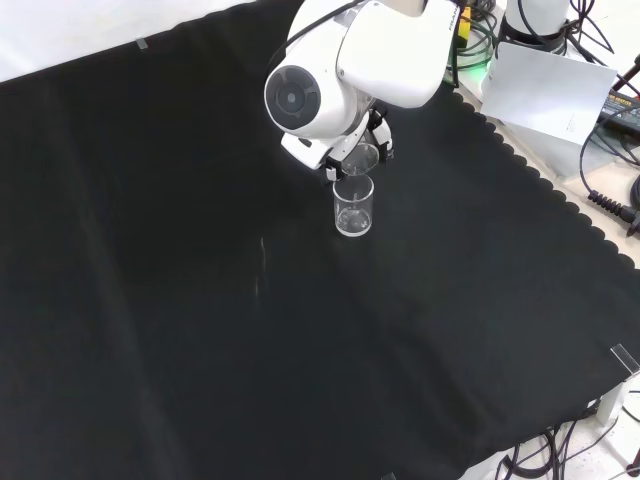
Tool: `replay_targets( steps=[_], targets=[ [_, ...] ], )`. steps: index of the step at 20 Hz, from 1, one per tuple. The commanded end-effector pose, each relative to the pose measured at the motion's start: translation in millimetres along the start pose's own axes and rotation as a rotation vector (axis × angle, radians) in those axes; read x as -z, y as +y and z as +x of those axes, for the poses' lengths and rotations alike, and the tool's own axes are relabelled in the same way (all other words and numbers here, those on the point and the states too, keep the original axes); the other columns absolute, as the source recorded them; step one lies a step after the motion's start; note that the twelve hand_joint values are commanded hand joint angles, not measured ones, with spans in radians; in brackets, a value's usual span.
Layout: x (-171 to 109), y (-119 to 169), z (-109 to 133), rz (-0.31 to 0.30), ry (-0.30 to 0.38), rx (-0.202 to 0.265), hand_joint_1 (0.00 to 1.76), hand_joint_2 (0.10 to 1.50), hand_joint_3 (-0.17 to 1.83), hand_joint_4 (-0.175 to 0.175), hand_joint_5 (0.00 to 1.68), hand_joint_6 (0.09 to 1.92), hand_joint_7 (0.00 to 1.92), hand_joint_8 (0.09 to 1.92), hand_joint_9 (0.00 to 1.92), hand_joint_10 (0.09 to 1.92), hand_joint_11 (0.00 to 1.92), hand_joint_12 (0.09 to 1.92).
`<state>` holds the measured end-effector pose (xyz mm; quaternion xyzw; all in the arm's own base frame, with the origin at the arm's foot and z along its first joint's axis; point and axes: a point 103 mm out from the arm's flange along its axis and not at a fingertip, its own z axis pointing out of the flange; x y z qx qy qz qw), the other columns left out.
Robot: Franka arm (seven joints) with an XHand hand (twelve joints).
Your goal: Pour the water from the handheld beaker into the one on the table.
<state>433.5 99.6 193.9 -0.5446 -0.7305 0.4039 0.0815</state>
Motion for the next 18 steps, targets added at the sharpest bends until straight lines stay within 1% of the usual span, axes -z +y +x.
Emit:
replay_targets(
  steps=[1, 9, 16, 18],
  targets=[
    [6.3, -4.2, 11.9, 0.007, -0.015, -0.007, 1.14, 0.63, 0.69, 0.175, 1.32, 0.60, 1.76, 0.09, 1.83, 0.09, 1.80, 0.44],
    [8.1, -3.9, 13.5, 0.024, -0.023, -0.011, 1.14, 0.63, 0.68, 0.175, 1.32, 0.60, 1.76, 0.09, 1.83, 0.09, 1.80, 0.44],
    [6.9, -3.2, 7.3, 0.036, -0.031, -0.019, 1.14, 0.63, 0.68, 0.175, 1.32, 0.60, 1.75, 0.09, 1.83, 0.09, 1.80, 0.44],
    [11.2, -6.4, 14.0, 0.038, -0.038, -0.026, 1.14, 0.63, 0.68, 0.175, 1.32, 0.61, 1.75, 0.09, 1.83, 0.09, 1.80, 0.44]
  ],
)
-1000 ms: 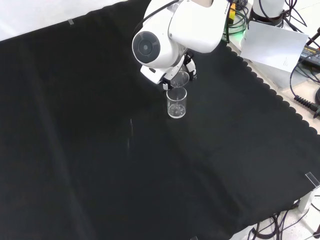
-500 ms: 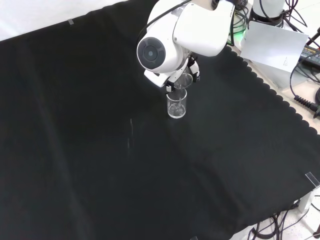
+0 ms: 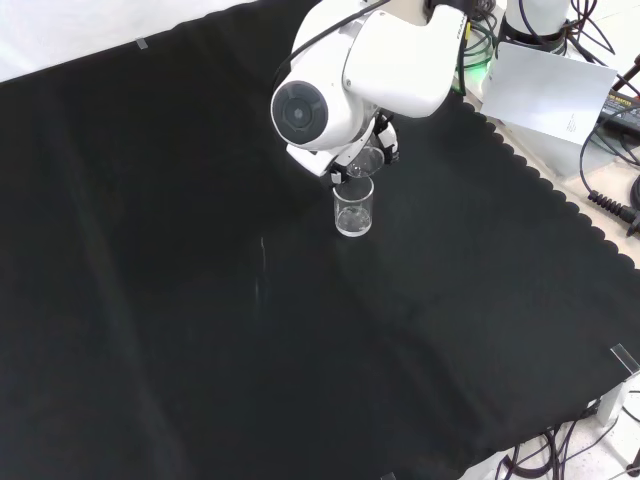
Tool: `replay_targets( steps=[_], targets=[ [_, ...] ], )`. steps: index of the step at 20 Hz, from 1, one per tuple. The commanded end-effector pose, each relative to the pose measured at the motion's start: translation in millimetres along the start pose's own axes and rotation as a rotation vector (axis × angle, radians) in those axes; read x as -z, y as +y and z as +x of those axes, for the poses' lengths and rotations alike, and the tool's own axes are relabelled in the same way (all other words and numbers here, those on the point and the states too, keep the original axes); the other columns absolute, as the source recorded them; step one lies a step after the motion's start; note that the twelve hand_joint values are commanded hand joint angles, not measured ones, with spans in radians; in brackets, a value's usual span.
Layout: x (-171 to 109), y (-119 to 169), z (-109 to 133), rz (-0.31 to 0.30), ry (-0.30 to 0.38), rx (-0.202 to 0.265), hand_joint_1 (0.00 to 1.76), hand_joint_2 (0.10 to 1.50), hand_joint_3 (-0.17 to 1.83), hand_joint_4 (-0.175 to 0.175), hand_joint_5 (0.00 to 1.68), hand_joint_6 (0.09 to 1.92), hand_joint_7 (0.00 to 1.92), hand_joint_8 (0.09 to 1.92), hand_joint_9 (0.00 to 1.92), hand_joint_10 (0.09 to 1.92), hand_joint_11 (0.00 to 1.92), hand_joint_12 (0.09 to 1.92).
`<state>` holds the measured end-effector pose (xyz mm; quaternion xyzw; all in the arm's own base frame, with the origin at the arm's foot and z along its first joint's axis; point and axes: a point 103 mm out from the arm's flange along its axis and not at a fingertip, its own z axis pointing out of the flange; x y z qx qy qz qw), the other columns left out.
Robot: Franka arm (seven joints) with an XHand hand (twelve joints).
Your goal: Pour the water from the handheld beaker into the one on the table.
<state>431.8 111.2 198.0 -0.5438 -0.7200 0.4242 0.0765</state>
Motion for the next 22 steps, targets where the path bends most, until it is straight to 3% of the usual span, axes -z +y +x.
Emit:
replay_targets(
  steps=[1, 22],
  targets=[
    [4.0, -3.7, 5.0, 0.006, -0.011, -0.010, 1.14, 0.63, 0.68, 0.175, 1.32, 0.61, 1.75, 0.09, 1.83, 0.09, 1.80, 0.44],
    [8.7, -8.8, 4.2, 0.032, -0.029, -0.025, 1.14, 0.63, 0.68, 0.175, 1.32, 0.61, 1.75, 0.09, 1.83, 0.09, 1.80, 0.44]
  ],
)
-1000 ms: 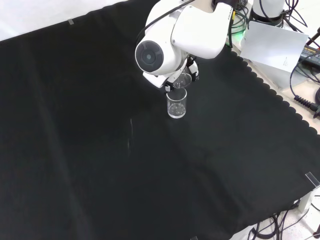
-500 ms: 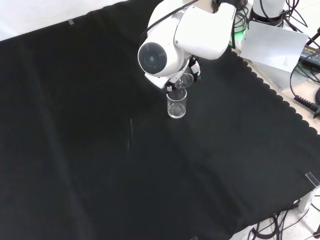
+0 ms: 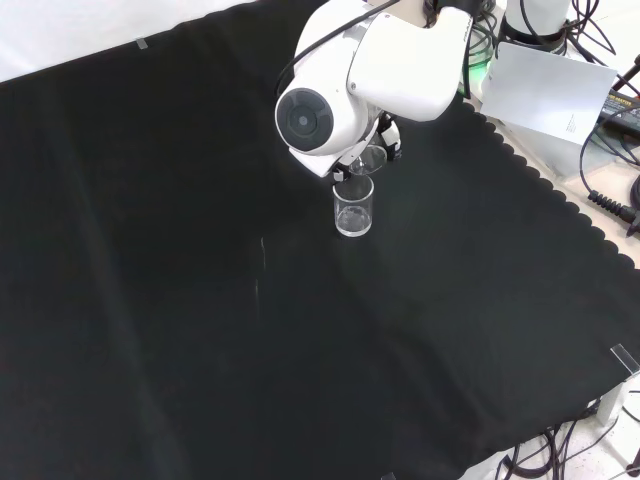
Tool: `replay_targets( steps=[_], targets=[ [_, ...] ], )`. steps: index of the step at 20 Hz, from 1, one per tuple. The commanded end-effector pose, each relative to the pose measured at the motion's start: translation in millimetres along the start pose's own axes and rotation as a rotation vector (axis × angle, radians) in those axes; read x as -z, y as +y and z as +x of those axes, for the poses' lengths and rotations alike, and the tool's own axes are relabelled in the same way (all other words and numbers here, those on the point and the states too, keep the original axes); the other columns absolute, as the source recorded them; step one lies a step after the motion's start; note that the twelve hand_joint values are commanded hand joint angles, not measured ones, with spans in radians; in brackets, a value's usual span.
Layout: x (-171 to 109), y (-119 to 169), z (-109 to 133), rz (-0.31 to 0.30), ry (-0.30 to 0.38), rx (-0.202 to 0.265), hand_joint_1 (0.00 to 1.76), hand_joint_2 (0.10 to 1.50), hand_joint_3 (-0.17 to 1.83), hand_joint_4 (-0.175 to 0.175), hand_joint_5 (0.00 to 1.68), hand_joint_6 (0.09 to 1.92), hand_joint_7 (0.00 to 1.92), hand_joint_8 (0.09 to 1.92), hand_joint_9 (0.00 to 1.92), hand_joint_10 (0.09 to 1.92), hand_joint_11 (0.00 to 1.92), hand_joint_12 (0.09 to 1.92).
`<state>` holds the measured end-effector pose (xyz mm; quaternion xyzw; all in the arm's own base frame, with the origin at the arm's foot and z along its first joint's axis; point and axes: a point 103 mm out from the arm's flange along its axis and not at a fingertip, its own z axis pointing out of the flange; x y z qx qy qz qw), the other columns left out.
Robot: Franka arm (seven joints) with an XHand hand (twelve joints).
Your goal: Pour the water from the handheld beaker into the one on the table.
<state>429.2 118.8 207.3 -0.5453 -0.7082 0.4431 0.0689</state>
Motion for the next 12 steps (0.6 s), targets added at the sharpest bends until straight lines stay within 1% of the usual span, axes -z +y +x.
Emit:
replay_targets(
  steps=[1, 8, 12],
  targets=[
    [0.2, -1.0, 0.0, 0.003, 0.000, 0.000, 1.14, 0.63, 0.68, 0.175, 1.32, 0.61, 1.75, 0.09, 1.83, 0.09, 1.80, 0.44],
    [1.2, -2.2, 0.0, 0.002, 0.006, 0.002, 1.14, 0.63, 0.68, 0.175, 1.32, 0.61, 1.75, 0.09, 1.83, 0.09, 1.80, 0.43],
    [1.8, -2.0, -0.5, -0.014, 0.014, 0.007, 1.14, 0.63, 0.68, 0.175, 1.32, 0.61, 1.75, 0.09, 1.83, 0.09, 1.80, 0.43]
  ],
)
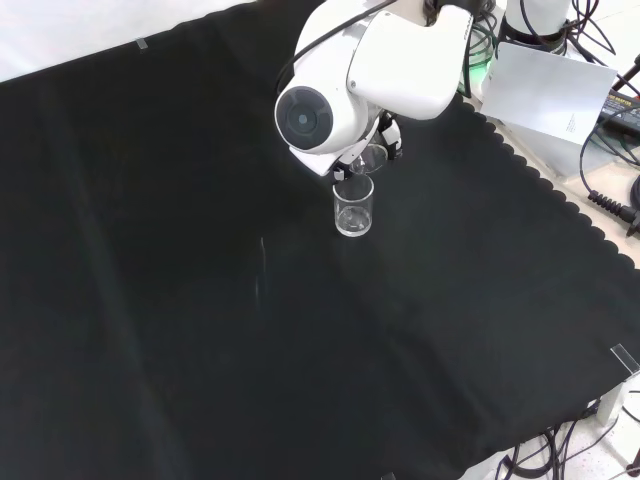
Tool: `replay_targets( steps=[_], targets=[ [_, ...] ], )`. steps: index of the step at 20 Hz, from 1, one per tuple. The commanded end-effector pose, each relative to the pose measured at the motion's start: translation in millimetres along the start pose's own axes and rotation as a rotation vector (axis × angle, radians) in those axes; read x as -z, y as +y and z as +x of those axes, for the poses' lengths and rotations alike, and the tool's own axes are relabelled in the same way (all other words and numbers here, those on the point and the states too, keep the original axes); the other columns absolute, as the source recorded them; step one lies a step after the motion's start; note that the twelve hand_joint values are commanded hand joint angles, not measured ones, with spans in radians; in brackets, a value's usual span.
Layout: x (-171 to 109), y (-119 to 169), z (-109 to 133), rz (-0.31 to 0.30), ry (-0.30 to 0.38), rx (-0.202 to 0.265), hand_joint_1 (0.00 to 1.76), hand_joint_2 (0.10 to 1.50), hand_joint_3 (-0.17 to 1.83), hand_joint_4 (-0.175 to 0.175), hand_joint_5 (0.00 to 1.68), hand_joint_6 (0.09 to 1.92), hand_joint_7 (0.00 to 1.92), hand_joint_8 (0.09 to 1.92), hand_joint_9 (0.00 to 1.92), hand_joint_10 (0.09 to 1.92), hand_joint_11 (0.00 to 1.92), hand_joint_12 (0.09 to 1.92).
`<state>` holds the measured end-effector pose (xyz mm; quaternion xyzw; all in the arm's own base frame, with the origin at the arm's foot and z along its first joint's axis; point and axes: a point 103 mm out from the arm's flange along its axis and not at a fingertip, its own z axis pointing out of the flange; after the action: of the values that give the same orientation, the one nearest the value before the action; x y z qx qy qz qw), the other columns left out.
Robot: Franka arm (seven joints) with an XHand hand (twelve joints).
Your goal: Pour the water from the handheld beaker into the one on the table.
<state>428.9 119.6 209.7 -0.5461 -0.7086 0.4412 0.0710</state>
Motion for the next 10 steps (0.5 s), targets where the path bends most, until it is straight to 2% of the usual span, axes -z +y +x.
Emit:
replay_targets(
  steps=[1, 7, 10],
  targets=[
    [0, -1, -1, -0.024, 0.014, 0.007, 1.14, 0.63, 0.68, 0.175, 1.31, 0.61, 1.75, 0.09, 1.83, 0.09, 1.80, 0.43],
    [-1, -3, -7, -0.068, 0.053, 0.039, 1.14, 0.63, 0.68, 0.175, 1.31, 0.61, 1.75, 0.09, 1.83, 0.09, 1.80, 0.43],
    [-1, -3, -11, -0.092, 0.081, 0.074, 1.14, 0.63, 0.68, 0.175, 1.31, 0.61, 1.75, 0.09, 1.83, 0.09, 1.79, 0.43]
  ],
)
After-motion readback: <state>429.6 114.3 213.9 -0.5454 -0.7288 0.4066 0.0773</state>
